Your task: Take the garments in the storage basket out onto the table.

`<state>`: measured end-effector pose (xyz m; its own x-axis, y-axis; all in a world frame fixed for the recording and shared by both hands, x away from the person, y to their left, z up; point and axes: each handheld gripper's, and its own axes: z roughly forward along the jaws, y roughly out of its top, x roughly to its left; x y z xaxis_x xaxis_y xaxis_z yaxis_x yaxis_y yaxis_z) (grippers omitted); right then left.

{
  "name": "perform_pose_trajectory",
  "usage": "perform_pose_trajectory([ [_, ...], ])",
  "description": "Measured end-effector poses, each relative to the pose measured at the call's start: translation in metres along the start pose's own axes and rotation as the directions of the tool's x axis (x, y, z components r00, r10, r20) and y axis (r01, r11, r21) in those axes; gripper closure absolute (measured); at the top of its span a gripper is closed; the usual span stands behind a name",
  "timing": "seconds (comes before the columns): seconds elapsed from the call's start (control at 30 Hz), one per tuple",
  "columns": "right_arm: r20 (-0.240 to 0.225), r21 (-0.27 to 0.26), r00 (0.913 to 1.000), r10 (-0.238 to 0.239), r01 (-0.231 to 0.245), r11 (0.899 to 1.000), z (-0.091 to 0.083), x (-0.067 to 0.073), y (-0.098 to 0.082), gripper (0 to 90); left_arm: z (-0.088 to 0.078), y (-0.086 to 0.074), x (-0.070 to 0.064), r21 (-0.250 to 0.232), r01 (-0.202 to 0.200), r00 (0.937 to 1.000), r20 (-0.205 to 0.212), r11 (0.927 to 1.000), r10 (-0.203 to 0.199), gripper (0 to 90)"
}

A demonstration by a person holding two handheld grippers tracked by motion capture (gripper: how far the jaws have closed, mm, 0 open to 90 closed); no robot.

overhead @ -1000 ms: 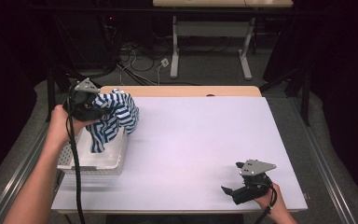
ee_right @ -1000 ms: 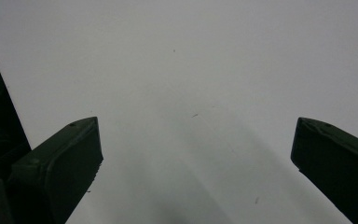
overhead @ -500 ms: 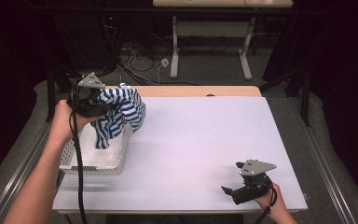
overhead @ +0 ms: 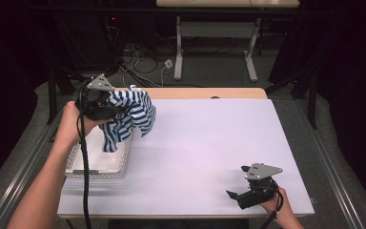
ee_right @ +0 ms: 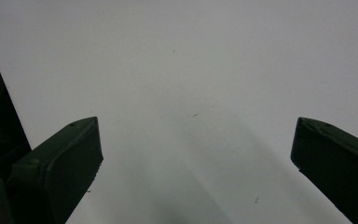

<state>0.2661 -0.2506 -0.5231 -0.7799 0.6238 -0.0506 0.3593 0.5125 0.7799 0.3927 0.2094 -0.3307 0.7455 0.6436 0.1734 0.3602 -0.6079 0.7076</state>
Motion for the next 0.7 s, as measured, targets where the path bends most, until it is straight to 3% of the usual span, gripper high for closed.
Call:
perform_pose_trajectory([
  [0.7, 0.004, -0.008, 1.0, 0.002, -0.001, 1.0, -0.001, 0.0, 0.0, 1.9, 0.013, 0.012, -0.02, -0.01, -0.041, 0.9976, 0.055, 0.9991, 0.041, 72.2],
])
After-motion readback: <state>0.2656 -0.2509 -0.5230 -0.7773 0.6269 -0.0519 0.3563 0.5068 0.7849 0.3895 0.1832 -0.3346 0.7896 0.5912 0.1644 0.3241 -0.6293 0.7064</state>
